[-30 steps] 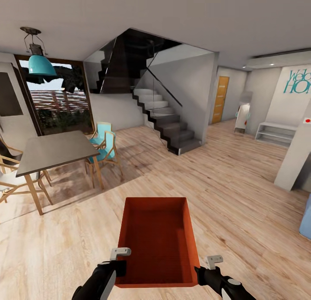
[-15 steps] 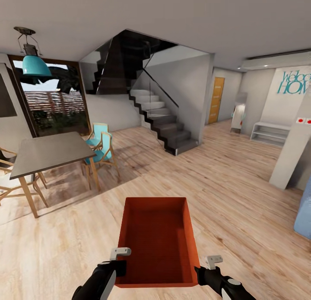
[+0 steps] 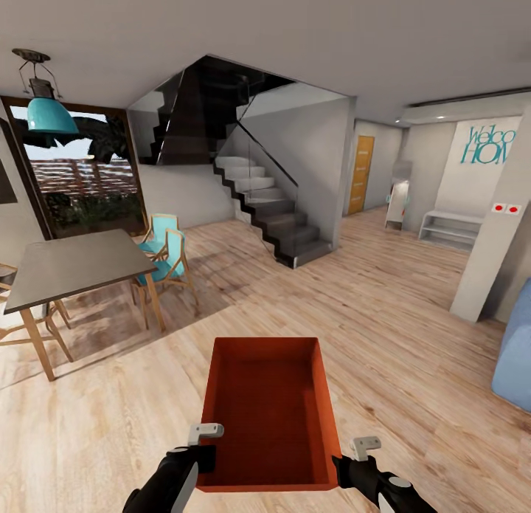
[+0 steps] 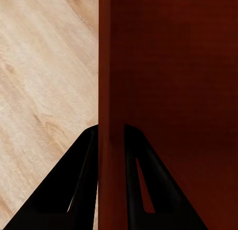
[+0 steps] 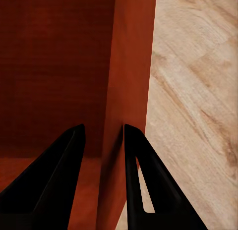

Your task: Move the two storage containers from the living room to the garage. In the garage, place one container on the floor and stack the other container on top of it (either order is fine).

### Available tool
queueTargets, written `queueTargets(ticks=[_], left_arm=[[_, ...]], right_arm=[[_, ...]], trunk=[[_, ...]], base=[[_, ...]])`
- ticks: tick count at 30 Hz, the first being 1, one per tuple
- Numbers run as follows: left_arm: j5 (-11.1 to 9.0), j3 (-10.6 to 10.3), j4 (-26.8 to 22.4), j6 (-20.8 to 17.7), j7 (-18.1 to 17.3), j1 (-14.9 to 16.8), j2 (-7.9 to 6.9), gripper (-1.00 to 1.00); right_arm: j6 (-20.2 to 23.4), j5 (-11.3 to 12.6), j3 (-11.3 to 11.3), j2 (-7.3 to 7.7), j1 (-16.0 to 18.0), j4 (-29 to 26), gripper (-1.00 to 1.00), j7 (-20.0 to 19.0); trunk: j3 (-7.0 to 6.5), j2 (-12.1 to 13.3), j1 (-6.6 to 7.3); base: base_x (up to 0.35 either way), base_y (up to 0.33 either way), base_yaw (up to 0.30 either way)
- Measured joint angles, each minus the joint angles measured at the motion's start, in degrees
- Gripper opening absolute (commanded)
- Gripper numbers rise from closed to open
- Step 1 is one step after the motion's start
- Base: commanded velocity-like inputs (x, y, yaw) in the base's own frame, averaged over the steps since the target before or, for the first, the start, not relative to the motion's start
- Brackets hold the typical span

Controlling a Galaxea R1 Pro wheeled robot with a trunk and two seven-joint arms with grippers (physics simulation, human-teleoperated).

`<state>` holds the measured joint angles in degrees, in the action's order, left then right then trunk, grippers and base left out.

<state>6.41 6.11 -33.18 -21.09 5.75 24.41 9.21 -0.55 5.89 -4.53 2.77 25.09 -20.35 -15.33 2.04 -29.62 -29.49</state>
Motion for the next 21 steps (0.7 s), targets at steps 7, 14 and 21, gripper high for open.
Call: queueTargets(ticks=[7, 14, 21], left_arm=[[0.00, 0.00, 0.00, 0.00, 0.00, -0.01, 0.00, -1.00], [0.00, 0.00, 0.00, 0.00, 0.00, -0.01, 0.00, -1.00], [-0.01, -0.01, 0.00, 0.00, 0.01, 0.00, 0.00, -1.00]], right_arm=[[0.00, -0.01, 0.00, 0.00, 0.00, 0.00, -1.00, 0.00], [0.00, 0.04, -0.03, 0.00, 0.00, 0.01, -1.00, 0.01], [0.00, 0.04, -0.02, 0.00, 0.00, 0.01, -1.00, 0.01]], trunk=[[0.00, 0.00, 0.00], [0.00, 0.00, 0.00], [0.39, 0.00, 0.00]], base=[[0.000, 0.000, 0.000], [0.000, 0.000, 0.000], [0.000, 0.000, 0.000]])
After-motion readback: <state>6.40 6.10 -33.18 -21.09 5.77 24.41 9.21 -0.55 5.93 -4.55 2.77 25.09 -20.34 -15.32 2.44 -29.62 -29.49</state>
